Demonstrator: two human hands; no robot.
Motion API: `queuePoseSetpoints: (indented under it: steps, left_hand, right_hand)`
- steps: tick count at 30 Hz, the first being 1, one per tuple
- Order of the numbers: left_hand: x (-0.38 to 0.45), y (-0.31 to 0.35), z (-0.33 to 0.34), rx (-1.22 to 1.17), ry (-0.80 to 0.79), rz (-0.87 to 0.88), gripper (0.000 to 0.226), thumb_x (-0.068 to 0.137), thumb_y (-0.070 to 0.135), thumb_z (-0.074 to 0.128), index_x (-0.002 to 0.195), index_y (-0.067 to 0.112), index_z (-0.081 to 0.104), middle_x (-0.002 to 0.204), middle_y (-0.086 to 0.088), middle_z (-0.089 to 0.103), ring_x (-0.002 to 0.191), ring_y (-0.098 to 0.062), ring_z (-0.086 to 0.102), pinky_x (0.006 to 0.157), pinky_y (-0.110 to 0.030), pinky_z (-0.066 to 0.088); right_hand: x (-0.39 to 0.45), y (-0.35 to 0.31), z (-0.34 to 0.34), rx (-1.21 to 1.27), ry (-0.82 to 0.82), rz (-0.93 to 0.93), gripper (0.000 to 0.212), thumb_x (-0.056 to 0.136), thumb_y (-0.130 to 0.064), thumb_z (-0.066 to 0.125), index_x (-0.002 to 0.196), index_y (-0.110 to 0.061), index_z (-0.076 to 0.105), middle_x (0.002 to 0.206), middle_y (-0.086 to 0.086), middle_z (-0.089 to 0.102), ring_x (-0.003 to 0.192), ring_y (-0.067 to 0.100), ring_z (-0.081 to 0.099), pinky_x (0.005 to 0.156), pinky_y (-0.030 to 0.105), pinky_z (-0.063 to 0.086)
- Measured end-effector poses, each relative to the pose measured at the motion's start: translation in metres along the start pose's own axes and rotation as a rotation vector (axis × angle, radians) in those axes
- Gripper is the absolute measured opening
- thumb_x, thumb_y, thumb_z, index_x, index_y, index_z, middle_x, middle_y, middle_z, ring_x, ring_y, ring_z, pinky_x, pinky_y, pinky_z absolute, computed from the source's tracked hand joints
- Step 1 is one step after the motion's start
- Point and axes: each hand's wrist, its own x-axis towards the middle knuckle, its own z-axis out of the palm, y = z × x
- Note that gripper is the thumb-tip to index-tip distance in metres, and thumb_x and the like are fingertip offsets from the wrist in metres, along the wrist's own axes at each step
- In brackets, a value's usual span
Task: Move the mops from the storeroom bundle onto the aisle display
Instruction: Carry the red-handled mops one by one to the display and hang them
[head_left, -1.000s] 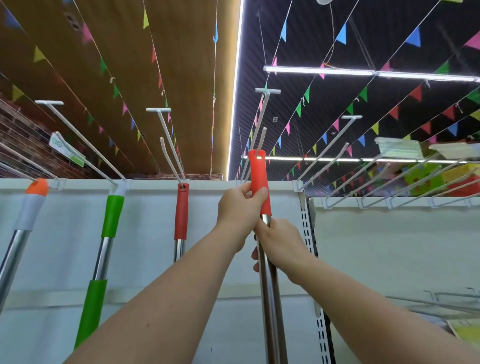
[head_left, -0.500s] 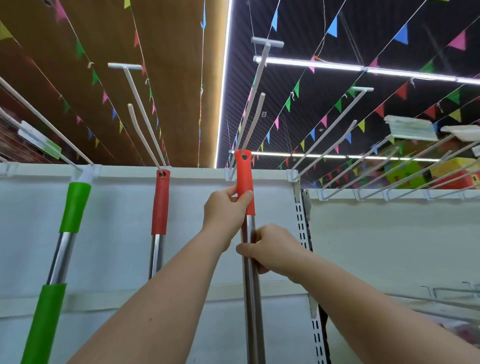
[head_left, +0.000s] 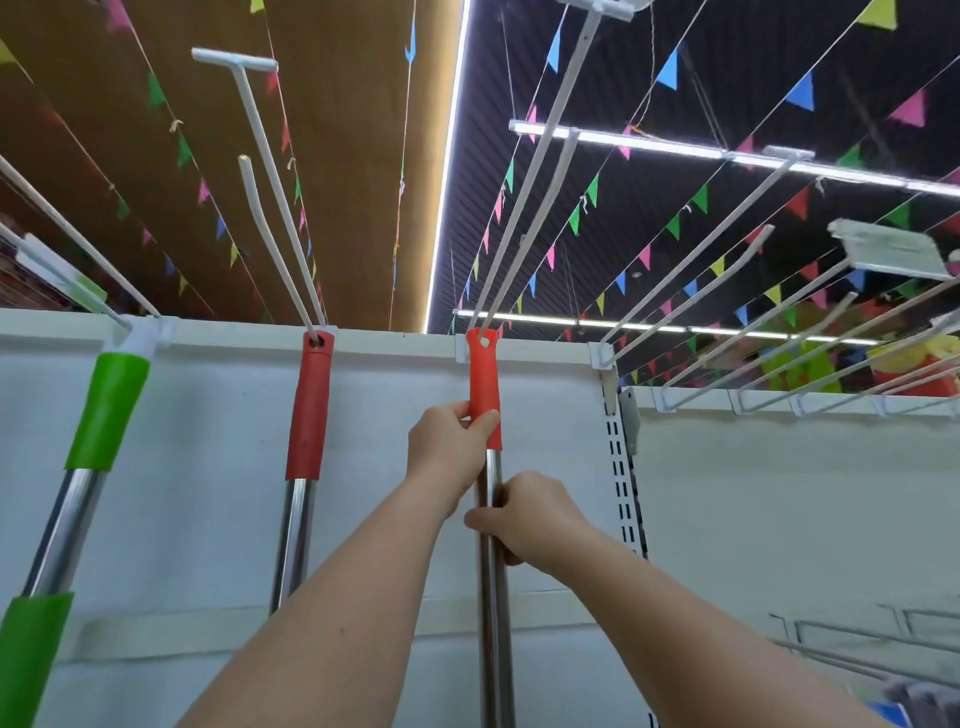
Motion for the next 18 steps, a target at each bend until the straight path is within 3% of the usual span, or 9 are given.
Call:
queuePoseSetpoints:
  steps: [4, 8, 12, 18]
  left_hand:
    - [0.006, -0.005, 0.002, 0.029, -0.023, -0.017, 0.035, 0.092, 0.022, 0.053, 0.124, 0.008, 0.057, 0.106, -0.007, 0.064, 0.09, -0.021, 0.055, 0.07, -0.025, 0.041]
    - [0.012, -0.011, 0.003, 0.086, -0.029, -0.03, 0.036, 0.092, 0.018, 0.053, 0.126, 0.009, 0.055, 0.119, -0.009, 0.063, 0.092, -0.02, 0.053, 0.078, -0.028, 0.042]
    - [0.008, -0.018, 0.004, 0.1, -0.029, -0.055, 0.036, 0.093, 0.015, 0.05, 0.128, 0.011, 0.053, 0.12, -0.008, 0.063, 0.092, -0.02, 0.054, 0.079, -0.027, 0.042]
    - [-0.017, -0.027, -0.006, 0.037, -0.013, -0.09, 0.048, 0.092, 0.021, 0.053, 0.138, 0.013, 0.043, 0.135, -0.004, 0.054, 0.122, -0.02, 0.051, 0.099, -0.028, 0.038]
  right_hand:
    - [0.009, 0.003, 0.006, 0.043, 0.007, 0.029, 0.021, 0.087, -0.026, 0.059, 0.077, -0.008, 0.053, 0.068, 0.002, 0.049, 0.072, 0.024, 0.056, 0.083, 0.039, 0.056]
    - [0.02, 0.006, 0.017, -0.011, 0.031, 0.055, 0.033, 0.088, -0.027, 0.057, 0.062, -0.014, 0.04, 0.066, 0.001, 0.043, 0.075, 0.027, 0.053, 0.083, 0.038, 0.054]
    - [0.026, 0.007, 0.023, -0.003, 0.038, 0.07, 0.031, 0.088, -0.025, 0.057, 0.064, -0.014, 0.039, 0.065, 0.001, 0.044, 0.074, 0.027, 0.053, 0.083, 0.039, 0.055]
    - [0.03, 0.01, 0.03, 0.0, 0.051, 0.073, 0.032, 0.088, -0.024, 0.054, 0.061, -0.017, 0.037, 0.063, 0.001, 0.044, 0.066, 0.026, 0.051, 0.073, 0.035, 0.051]
